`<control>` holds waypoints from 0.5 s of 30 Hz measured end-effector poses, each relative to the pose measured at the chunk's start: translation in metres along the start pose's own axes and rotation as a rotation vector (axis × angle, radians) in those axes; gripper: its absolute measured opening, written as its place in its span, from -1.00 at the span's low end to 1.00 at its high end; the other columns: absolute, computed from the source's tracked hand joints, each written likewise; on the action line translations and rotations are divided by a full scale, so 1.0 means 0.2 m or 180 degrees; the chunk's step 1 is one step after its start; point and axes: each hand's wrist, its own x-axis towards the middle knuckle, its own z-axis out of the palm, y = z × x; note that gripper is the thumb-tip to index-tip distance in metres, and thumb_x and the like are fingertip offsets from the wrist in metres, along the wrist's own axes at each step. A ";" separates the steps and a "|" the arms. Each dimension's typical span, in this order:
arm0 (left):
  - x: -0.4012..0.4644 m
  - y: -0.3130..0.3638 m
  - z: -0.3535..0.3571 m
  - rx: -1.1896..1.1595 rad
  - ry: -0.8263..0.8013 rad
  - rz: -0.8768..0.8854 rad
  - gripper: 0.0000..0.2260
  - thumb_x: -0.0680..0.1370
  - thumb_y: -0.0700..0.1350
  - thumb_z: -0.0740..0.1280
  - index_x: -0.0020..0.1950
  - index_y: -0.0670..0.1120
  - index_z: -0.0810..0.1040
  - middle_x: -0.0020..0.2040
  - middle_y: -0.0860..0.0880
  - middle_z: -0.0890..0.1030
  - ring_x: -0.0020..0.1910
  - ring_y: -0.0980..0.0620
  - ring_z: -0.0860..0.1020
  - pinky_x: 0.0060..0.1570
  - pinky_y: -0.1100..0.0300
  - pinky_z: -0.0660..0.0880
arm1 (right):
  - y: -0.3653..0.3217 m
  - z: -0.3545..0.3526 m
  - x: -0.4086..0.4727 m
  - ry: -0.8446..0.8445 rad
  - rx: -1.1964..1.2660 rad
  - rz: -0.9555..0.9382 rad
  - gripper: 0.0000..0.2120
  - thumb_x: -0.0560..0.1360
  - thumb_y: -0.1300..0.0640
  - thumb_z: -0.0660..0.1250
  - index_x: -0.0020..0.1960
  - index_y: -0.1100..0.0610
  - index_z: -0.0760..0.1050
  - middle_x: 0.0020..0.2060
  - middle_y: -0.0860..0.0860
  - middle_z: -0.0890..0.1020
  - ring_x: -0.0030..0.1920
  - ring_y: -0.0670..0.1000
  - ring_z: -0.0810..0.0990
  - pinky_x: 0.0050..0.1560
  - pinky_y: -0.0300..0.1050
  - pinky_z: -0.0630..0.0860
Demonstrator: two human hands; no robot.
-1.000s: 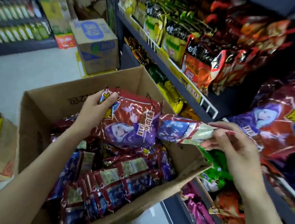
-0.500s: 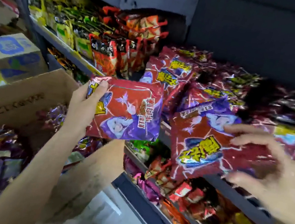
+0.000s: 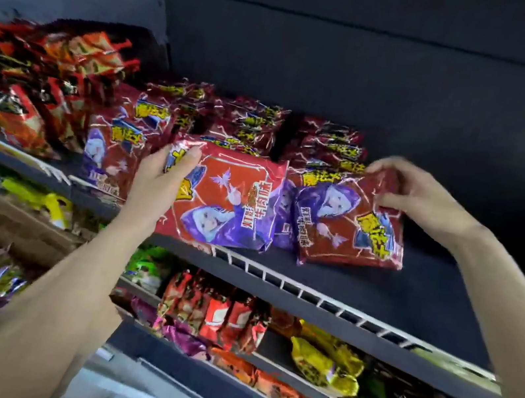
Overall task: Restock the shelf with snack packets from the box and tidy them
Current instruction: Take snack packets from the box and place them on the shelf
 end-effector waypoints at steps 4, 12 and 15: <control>0.08 0.03 0.10 0.0802 -0.0355 0.0624 -0.73 0.52 0.12 0.32 0.04 -0.06 0.59 -0.09 0.07 0.61 -0.12 0.31 0.52 -0.03 0.41 0.37 | 0.05 -0.02 0.15 0.0644 -0.0765 -0.0182 -0.59 0.41 0.38 0.42 0.20 0.14 0.44 0.07 0.02 0.54 0.05 -0.06 0.55 -0.02 -0.51 0.44; 0.22 0.21 0.30 0.2161 -0.1353 0.1780 -0.46 0.38 0.36 0.29 0.02 -0.08 0.60 -0.12 -0.01 0.66 -0.15 0.03 0.61 -0.06 0.02 0.53 | 0.00 0.21 0.38 0.0467 -0.1345 -0.0732 -0.68 0.47 0.29 0.38 0.21 0.12 0.49 0.04 -0.06 0.58 0.07 -0.13 0.55 0.14 -0.38 0.41; 0.27 0.26 0.39 0.2804 -0.1720 0.2169 -0.43 0.41 0.31 0.32 0.21 -0.09 0.57 0.00 -0.08 0.67 -0.04 -0.03 0.61 0.03 0.10 0.46 | -0.01 0.20 0.29 0.0769 -0.1103 -0.0895 -0.78 0.53 0.28 0.30 0.16 0.13 0.54 0.02 -0.12 0.59 0.01 -0.23 0.56 0.09 -0.50 0.40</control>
